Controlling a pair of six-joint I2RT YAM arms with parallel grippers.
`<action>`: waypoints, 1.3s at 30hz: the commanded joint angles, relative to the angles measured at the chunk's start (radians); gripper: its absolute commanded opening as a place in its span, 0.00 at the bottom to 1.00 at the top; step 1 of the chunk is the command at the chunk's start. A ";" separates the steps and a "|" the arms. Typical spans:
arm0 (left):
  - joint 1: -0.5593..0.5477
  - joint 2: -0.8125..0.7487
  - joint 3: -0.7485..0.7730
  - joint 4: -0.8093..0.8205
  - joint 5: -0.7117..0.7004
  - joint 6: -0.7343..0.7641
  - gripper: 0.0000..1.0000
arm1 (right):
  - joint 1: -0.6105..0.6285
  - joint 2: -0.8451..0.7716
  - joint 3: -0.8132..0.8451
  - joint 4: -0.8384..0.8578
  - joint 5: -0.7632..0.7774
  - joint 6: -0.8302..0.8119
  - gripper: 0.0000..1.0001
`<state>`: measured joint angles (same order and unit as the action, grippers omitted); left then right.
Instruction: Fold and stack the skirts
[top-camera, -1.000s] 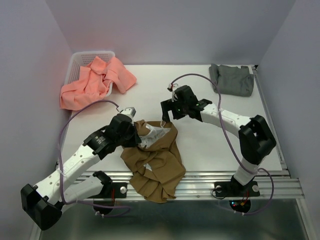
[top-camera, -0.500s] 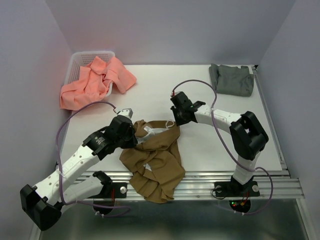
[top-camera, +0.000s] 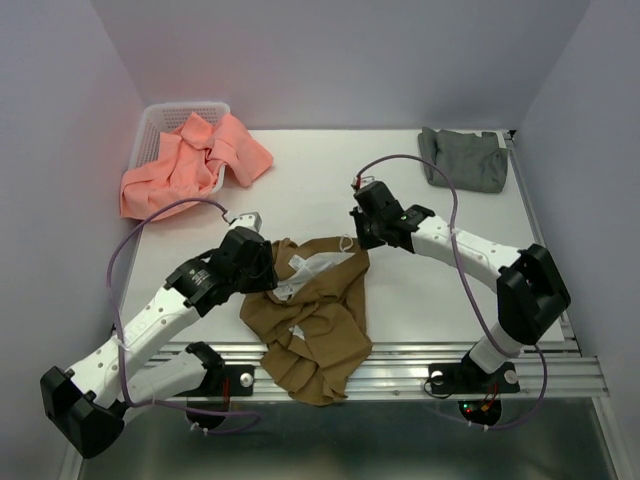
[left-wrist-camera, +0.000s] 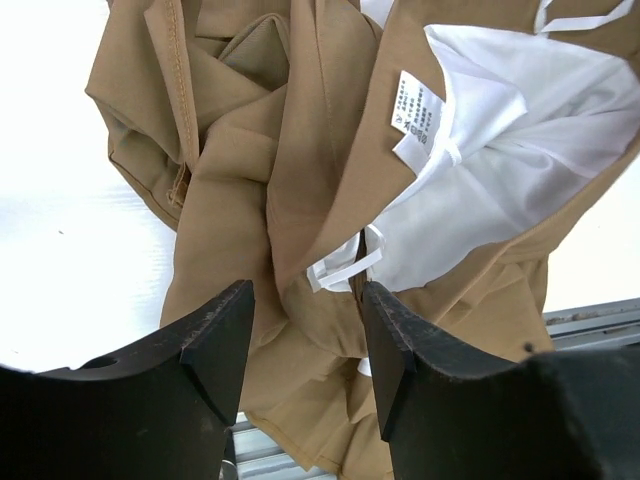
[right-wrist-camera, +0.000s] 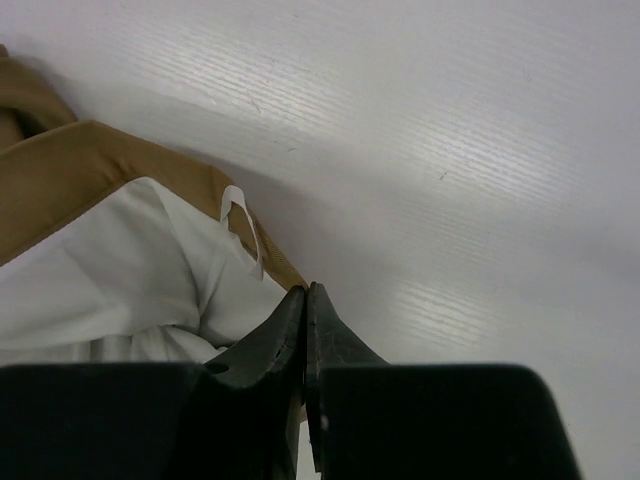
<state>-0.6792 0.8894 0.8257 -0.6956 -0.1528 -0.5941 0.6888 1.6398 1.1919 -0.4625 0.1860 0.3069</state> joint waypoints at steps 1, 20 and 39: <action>-0.005 0.022 0.029 0.016 -0.022 0.020 0.58 | 0.008 -0.080 -0.023 0.038 -0.006 -0.014 0.05; -0.005 0.173 0.033 -0.068 -0.109 -0.039 0.32 | 0.008 -0.228 -0.095 0.038 0.066 0.012 0.06; -0.005 0.256 0.938 0.053 -0.245 0.138 0.00 | 0.008 -0.589 0.193 0.165 0.470 -0.101 0.01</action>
<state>-0.6815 1.1305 1.6531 -0.7555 -0.4408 -0.5629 0.6960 1.1893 1.2728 -0.4286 0.5167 0.2600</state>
